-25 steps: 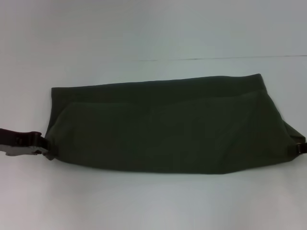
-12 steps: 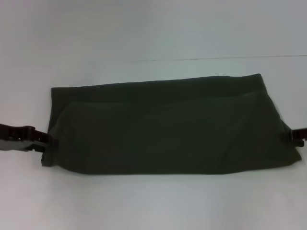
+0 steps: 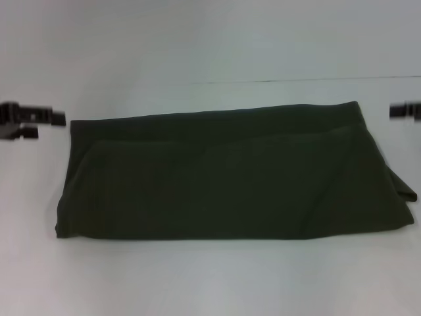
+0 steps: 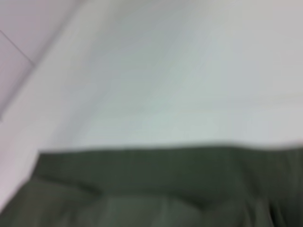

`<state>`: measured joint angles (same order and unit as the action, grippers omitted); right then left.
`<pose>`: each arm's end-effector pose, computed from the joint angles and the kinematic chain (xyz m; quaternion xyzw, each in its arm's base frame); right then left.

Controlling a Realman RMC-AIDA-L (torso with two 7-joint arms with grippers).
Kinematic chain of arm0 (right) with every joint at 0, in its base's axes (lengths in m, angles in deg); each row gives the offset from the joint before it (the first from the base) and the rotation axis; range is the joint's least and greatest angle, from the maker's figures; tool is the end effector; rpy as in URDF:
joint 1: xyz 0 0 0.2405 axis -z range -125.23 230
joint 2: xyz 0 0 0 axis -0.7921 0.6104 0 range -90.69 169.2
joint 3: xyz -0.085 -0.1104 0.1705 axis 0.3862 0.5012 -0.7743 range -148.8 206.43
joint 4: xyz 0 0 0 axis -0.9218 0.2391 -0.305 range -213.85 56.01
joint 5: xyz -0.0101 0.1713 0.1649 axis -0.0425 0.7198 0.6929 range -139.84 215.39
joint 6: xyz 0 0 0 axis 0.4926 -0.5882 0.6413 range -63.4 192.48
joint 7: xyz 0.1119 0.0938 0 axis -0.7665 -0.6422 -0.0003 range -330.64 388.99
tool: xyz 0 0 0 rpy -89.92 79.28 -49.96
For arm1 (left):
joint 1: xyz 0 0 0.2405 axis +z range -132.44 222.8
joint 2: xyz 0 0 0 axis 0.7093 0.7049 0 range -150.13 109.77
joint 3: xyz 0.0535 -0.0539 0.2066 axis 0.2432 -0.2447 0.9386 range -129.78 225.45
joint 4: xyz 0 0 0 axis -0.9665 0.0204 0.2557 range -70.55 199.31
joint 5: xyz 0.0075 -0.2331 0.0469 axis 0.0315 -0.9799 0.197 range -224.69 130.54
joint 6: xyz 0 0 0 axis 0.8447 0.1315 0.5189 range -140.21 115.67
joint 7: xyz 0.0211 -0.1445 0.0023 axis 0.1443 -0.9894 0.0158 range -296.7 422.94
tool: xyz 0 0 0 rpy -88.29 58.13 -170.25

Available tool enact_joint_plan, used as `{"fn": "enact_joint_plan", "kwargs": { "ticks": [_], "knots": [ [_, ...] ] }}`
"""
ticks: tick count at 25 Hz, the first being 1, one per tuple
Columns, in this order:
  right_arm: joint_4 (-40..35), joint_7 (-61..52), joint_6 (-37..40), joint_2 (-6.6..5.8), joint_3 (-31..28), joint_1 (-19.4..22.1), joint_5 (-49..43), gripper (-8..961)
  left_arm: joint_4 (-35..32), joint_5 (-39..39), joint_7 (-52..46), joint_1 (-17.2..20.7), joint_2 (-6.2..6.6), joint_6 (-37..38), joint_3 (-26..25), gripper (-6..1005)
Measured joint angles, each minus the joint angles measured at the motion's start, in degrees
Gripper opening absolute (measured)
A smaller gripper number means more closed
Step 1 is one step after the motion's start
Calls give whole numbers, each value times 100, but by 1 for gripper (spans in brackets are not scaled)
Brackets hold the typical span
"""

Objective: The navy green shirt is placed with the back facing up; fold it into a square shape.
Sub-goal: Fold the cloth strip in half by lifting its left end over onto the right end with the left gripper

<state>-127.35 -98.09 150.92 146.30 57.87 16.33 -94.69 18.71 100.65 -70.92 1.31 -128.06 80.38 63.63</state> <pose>0.2769 0.3895 0.1564 -0.8116 0.5092 0.1566 0.2397 -0.2677 0.3911 0.1485 -0.7768 -0.5820 -0.1485 0.1891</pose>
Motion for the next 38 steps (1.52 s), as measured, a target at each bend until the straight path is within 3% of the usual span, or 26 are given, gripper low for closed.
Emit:
{"fn": "enact_joint_plan", "kwargs": {
  "ticks": [6,13,19,22,27,38],
  "knots": [
    [289,1083,-452,57,-158,81,1056,899,39,-977,515,292,-242,-190,-19,900],
    [1138,3401,-452,63,-284,350,1902,915,217,-1730,1070,668,-439,-15,15,900],
    [1291,4823,331,122,-156,536,1751,912,281,-1969,2000,878,-559,395,28,897],
    [1275,5031,615,122,-4,577,1679,912,282,-1924,1606,934,-572,233,35,896],
    [1275,5375,901,114,218,582,1360,912,106,-1332,-116,939,-519,45,190,896],
    [1296,5957,1209,104,220,640,1077,911,-297,10,-2054,792,-294,762,176,894]
  ]
}}
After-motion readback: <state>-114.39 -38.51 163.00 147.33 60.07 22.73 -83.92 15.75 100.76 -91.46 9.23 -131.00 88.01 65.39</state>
